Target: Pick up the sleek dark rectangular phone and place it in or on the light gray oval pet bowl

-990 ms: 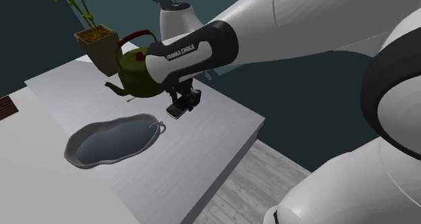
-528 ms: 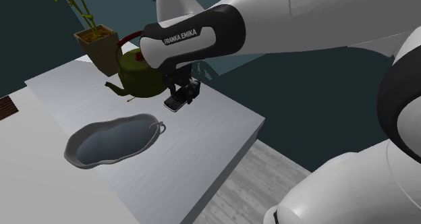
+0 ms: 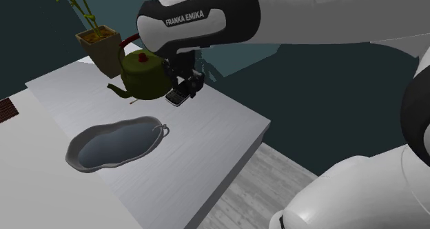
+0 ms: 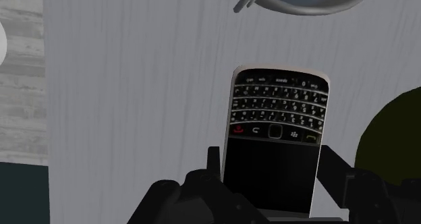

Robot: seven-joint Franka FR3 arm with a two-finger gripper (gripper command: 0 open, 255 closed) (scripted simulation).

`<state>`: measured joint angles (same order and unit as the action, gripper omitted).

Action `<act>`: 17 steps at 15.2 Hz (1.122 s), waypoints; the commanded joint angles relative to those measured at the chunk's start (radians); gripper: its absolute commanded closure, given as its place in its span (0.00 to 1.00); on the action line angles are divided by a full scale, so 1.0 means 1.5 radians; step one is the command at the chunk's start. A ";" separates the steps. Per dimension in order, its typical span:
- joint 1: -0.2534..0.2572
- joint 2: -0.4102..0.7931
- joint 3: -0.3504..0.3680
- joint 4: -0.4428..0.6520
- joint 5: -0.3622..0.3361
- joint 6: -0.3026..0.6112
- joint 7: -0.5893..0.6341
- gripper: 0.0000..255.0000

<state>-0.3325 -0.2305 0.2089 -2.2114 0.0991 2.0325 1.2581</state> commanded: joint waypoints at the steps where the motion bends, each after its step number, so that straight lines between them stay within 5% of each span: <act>1: 0.000 -0.003 -0.001 0.017 0.000 -0.021 0.000 1.00; 4: -0.001 -0.008 -0.002 0.038 -0.001 -0.046 0.001 1.00; 17: 0.081 0.095 0.133 0.156 -0.024 -0.052 0.230 1.00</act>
<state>-0.2226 -0.1027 0.3920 -1.9931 0.0693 1.9553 1.5709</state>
